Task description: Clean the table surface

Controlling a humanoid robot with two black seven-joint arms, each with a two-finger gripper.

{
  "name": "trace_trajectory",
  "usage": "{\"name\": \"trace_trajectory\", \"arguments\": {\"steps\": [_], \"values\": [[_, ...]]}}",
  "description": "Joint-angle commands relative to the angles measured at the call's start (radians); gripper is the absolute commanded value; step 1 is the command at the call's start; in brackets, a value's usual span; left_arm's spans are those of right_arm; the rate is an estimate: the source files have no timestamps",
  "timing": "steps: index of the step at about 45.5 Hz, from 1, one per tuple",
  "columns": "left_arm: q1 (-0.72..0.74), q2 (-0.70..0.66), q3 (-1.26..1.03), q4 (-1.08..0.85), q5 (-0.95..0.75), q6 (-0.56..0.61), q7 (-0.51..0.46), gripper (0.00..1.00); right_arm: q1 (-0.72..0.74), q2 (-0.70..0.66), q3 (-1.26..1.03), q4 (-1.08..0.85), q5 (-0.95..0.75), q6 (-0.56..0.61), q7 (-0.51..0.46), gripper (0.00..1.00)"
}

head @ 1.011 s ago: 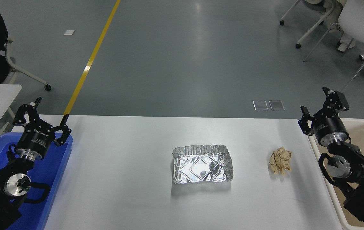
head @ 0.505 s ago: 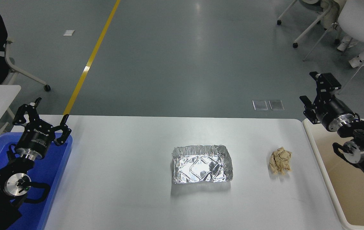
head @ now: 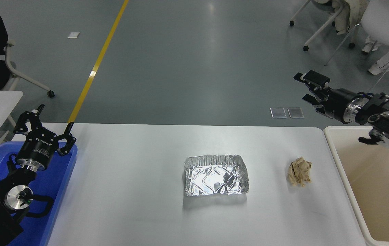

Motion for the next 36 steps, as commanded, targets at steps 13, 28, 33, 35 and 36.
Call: {"name": "trace_trajectory", "arguments": {"steps": [13, 28, 33, 35, 36], "values": [[0.0, 0.0, 0.0, 0.0, 0.0, 0.0, 0.0, 1.0, 0.159, 0.202, -0.348, 0.01, -0.247, 0.072, 0.002, 0.98], [0.0, 0.0, 0.0, 0.0, 0.0, 0.0, 0.0, 1.0, 0.135, 0.288, -0.489, -0.012, -0.251, 0.065, 0.0, 0.98], [0.0, 0.0, 0.0, 0.0, 0.0, 0.0, 0.0, 1.0, 0.109, 0.31, -0.495, -0.018, -0.253, 0.064, 0.0, 0.98], [0.0, 0.0, 0.0, 0.0, 0.0, 0.0, 0.0, 1.0, 0.098, 0.313, -0.497, -0.018, -0.255, 0.064, 0.0, 0.98], [0.0, 0.0, 0.0, 0.0, 0.0, 0.0, 0.0, 1.0, 0.092, 0.313, -0.497, -0.018, -0.255, 0.062, 0.0, 0.98]]}}
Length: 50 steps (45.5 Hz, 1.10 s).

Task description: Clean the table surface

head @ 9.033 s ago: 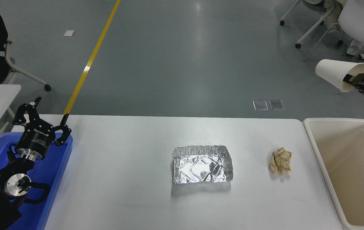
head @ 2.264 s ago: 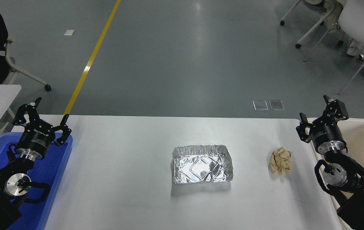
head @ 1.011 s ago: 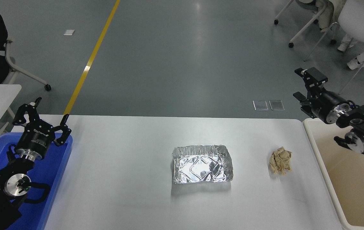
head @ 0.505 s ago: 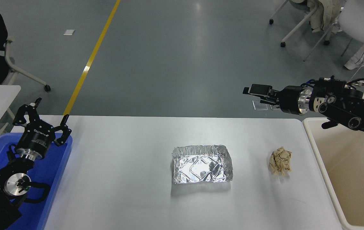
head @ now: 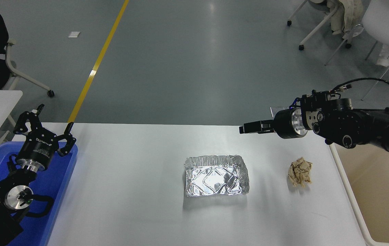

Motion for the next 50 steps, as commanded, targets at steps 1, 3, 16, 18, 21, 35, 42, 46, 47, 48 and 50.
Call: {"name": "trace_trajectory", "arguments": {"steps": [1, 3, 16, 18, 21, 35, 42, 46, 47, 48, 50], "values": [[0.0, 0.0, 0.0, 0.0, 0.0, 0.0, 0.0, 1.0, -0.042, 0.042, -0.051, -0.011, -0.011, -0.003, 0.0, 0.98], [0.0, 0.0, 0.0, 0.0, 0.0, 0.0, 0.0, 1.0, -0.054, 0.043, -0.051, -0.011, -0.014, -0.003, 0.0, 0.98], [0.0, 0.0, 0.0, 0.0, 0.0, 0.0, 0.0, 1.0, -0.114, 0.072, -0.05, -0.024, -0.062, -0.044, -0.002, 0.96], [0.0, 0.0, 0.0, 0.0, 0.0, 0.0, 0.0, 1.0, -0.121, 0.077, -0.05, -0.023, -0.062, -0.056, -0.002, 0.95], [0.0, 0.0, 0.0, 0.0, 0.0, 0.0, 0.0, 1.0, -0.132, 0.085, -0.048, -0.023, -0.06, -0.066, -0.002, 0.95], [0.0, 0.0, 0.0, 0.0, 0.0, 0.0, 0.0, 1.0, -0.177, 0.129, -0.048, -0.087, -0.062, -0.107, -0.003, 0.92], [0.0, 0.0, 0.0, 0.0, 0.0, -0.001, 0.0, 1.0, -0.232, 0.148, -0.048, -0.167, -0.062, -0.125, -0.003, 0.92], [0.0, 0.0, 0.0, 0.001, 0.0, 0.0, 0.0, 1.0, -0.244, 0.151, -0.048, -0.178, -0.06, -0.127, -0.003, 0.92], [0.0, 0.0, 0.0, 0.0, 0.0, 0.0, 0.0, 1.0, -0.246, 0.152, -0.048, -0.178, -0.06, -0.127, -0.003, 0.92], [0.0, 0.0, 0.0, 0.0, 0.0, 0.0, 0.0, 1.0, -0.247, 0.152, -0.048, -0.178, -0.059, -0.127, -0.002, 0.92], [0.0, 0.0, 0.0, 0.0, 0.0, 0.0, 0.0, 1.0, -0.25, 0.152, -0.048, -0.178, -0.06, -0.127, -0.002, 0.92]]}}
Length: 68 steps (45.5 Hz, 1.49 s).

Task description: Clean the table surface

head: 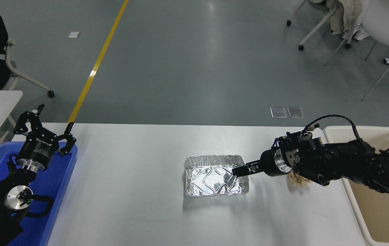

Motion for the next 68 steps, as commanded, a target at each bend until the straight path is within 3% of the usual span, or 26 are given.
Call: {"name": "trace_trajectory", "arguments": {"steps": [1, 28, 42, 50, 68], "values": [[0.0, 0.0, 0.0, 0.0, 0.0, 0.001, 0.0, 1.0, -0.04, 0.017, 0.0, -0.041, 0.002, -0.013, 0.001, 0.92], [0.0, 0.0, 0.0, 0.0, 0.0, 0.001, 0.0, 1.0, -0.078, 0.04, -0.001, -0.043, -0.001, -0.07, 0.007, 0.78], [0.0, 0.0, 0.0, 0.0, 0.0, 0.001, 0.0, 1.0, -0.078, 0.046, -0.003, -0.048, -0.004, -0.097, 0.015, 0.17], [0.0, 0.0, 0.0, 0.0, 0.0, 0.001, 0.0, 1.0, -0.078, 0.046, -0.029, -0.049, -0.003, -0.099, 0.037, 0.01], [0.0, 0.0, 0.0, 0.001, 0.0, 0.001, 0.0, 1.0, -0.074, 0.046, -0.038, -0.054, 0.002, -0.099, 0.067, 0.0]]}}
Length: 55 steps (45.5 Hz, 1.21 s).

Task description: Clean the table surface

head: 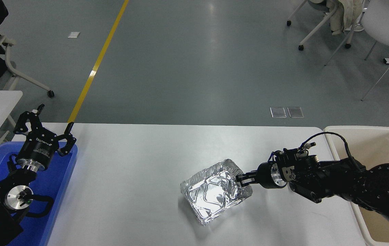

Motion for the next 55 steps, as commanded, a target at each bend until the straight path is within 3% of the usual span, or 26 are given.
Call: {"name": "trace_trajectory", "arguments": {"steps": [1, 23, 34, 55], "values": [[0.0, 0.0, 0.0, 0.0, 0.0, 0.0, 0.0, 1.0, 0.002, 0.0, -0.003, -0.005, 0.006, -0.001, 0.012, 0.0], [0.0, 0.0, 0.0, 0.001, 0.0, 0.0, 0.0, 1.0, 0.054, -0.079, 0.09, 0.008, 0.114, 0.016, 0.1, 0.0], [0.0, 0.0, 0.0, 0.0, 0.0, 0.0, 0.0, 1.0, 0.109, -0.155, 0.09, 0.01, 0.256, 0.091, 0.2, 0.0], [0.0, 0.0, 0.0, 0.0, 0.0, 0.0, 0.0, 1.0, 0.218, -0.306, 0.234, 0.021, 0.318, 0.249, 0.206, 0.0]]}}
